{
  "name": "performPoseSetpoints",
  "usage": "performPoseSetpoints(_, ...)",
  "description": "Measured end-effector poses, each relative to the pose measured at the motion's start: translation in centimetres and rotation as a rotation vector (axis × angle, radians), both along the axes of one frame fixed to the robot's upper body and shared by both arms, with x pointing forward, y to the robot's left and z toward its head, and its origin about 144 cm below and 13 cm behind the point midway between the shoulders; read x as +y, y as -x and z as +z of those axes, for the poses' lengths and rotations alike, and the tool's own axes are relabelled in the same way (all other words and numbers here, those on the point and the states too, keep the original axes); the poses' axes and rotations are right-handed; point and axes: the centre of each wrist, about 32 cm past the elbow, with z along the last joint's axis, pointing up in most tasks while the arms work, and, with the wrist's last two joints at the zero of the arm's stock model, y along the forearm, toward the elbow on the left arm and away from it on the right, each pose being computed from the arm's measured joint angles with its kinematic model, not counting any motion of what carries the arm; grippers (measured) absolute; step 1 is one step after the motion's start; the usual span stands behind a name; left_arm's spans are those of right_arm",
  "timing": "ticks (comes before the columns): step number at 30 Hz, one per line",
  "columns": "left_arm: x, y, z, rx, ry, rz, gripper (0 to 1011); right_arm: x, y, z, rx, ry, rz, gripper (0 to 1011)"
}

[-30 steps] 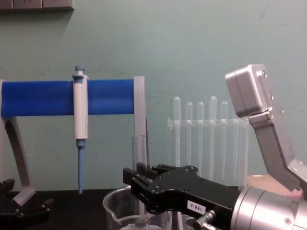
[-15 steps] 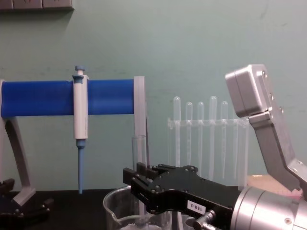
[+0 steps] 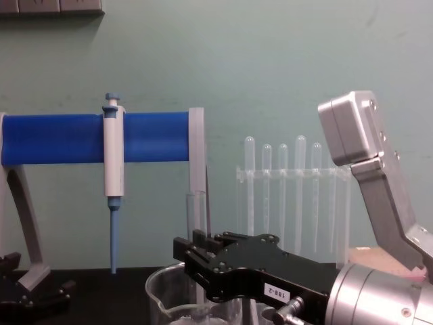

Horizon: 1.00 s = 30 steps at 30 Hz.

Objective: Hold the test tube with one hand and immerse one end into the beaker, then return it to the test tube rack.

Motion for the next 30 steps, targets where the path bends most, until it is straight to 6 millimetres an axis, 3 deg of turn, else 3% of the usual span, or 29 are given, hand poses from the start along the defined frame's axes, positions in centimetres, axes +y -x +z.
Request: performPoseSetpoints(30,0.00,0.00,0.00,0.000,0.000,0.000,1000,0.00,0.00,0.00,0.000,0.000,0.000,227)
